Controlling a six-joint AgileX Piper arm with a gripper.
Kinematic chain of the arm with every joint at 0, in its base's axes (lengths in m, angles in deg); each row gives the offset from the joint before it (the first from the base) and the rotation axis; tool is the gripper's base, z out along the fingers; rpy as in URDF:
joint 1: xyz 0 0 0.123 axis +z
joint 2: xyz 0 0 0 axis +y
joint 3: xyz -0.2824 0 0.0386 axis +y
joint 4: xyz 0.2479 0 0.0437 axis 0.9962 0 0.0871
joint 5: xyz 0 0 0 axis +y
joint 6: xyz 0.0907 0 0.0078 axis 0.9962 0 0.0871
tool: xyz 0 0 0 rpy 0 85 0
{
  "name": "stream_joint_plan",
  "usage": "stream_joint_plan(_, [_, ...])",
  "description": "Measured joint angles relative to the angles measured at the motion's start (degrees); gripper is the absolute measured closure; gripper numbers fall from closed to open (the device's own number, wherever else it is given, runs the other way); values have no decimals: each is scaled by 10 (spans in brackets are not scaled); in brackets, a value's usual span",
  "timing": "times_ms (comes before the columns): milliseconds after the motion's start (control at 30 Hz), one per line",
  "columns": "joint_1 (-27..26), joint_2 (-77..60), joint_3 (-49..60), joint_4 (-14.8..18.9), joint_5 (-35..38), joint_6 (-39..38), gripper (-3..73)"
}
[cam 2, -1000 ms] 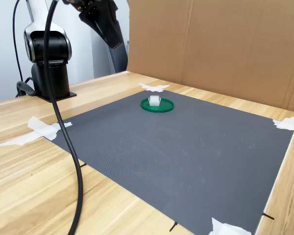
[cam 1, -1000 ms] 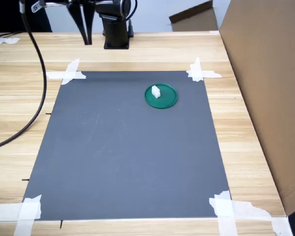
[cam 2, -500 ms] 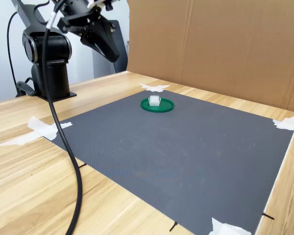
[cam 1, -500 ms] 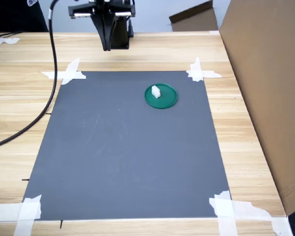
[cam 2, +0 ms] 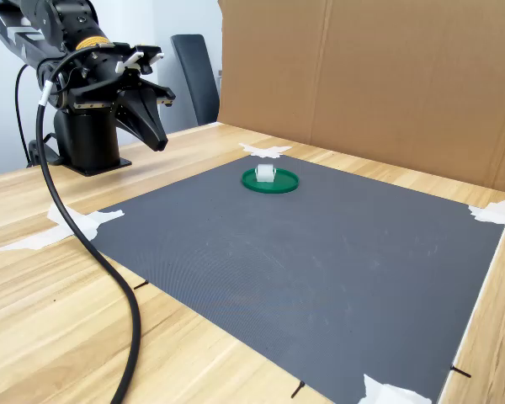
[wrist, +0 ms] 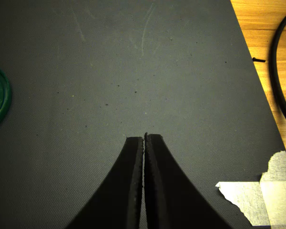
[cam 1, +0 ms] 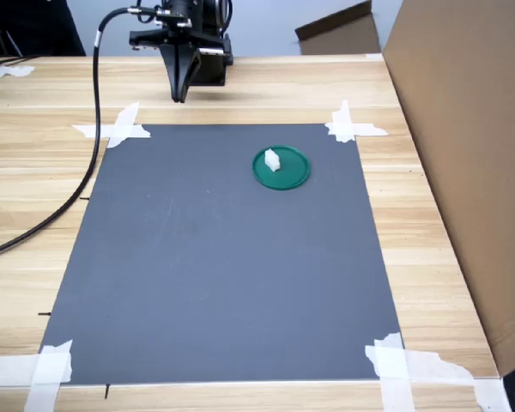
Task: Grasp a white terminal and put it in the green lid.
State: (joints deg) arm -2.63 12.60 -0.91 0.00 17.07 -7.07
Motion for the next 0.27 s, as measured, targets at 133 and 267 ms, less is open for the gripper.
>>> stream_joint_plan(133, [0, -34, 1, 0, 28, -5, 722])
stream_joint_plan(267, [0, -63, 1, 0, 33, -6, 723])
